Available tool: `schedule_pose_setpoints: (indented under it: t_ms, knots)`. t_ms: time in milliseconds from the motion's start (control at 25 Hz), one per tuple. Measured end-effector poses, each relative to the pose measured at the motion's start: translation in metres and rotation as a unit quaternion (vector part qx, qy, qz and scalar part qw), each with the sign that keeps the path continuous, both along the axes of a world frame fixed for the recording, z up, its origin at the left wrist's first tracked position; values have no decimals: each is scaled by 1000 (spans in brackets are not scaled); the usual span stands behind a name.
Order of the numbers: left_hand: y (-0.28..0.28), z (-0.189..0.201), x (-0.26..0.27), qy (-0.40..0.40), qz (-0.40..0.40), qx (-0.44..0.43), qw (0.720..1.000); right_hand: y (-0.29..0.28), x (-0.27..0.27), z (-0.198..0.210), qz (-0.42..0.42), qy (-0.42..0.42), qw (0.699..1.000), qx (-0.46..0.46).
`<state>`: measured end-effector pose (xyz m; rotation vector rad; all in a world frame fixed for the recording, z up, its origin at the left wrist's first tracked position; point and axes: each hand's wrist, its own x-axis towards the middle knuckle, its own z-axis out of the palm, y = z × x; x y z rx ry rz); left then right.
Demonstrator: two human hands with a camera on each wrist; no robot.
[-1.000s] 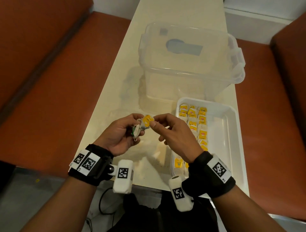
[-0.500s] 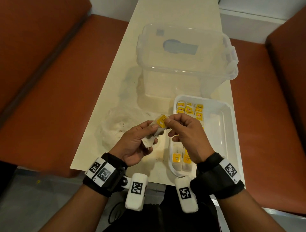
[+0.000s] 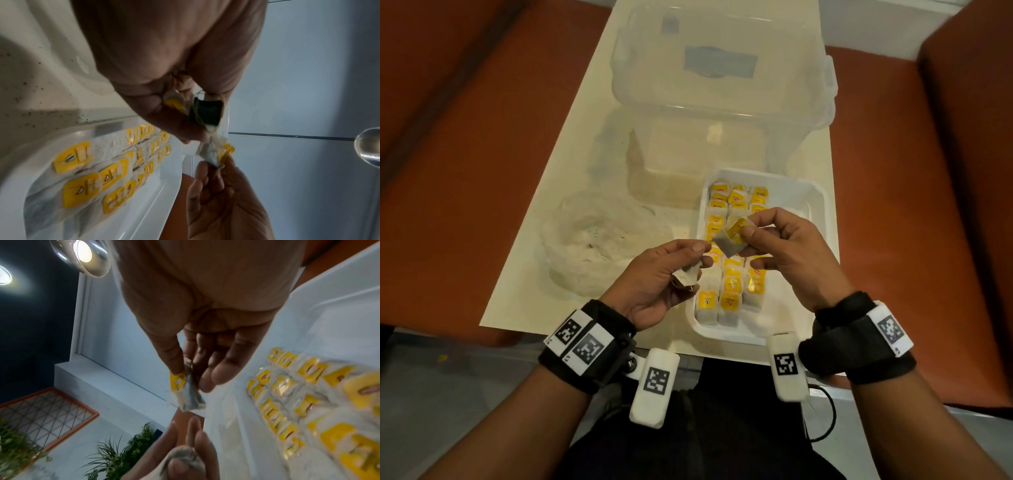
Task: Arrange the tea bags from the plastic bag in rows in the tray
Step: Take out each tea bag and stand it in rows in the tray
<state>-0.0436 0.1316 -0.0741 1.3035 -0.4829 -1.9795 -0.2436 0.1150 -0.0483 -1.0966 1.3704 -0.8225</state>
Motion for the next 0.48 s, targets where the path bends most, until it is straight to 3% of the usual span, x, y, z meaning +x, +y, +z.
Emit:
schedule_pose_setpoints:
  t_ms: [160,280,480]
  knots:
    - [1,-3,1,56,51,33,997,3,-29,-11,51,90,994,27]
    - [3,-6,4,77,53,43,995,7,-42,-28,119,208,969,54]
    - [7,-9,4,74,45,56,995,13,-46,-42,166,272,945,70]
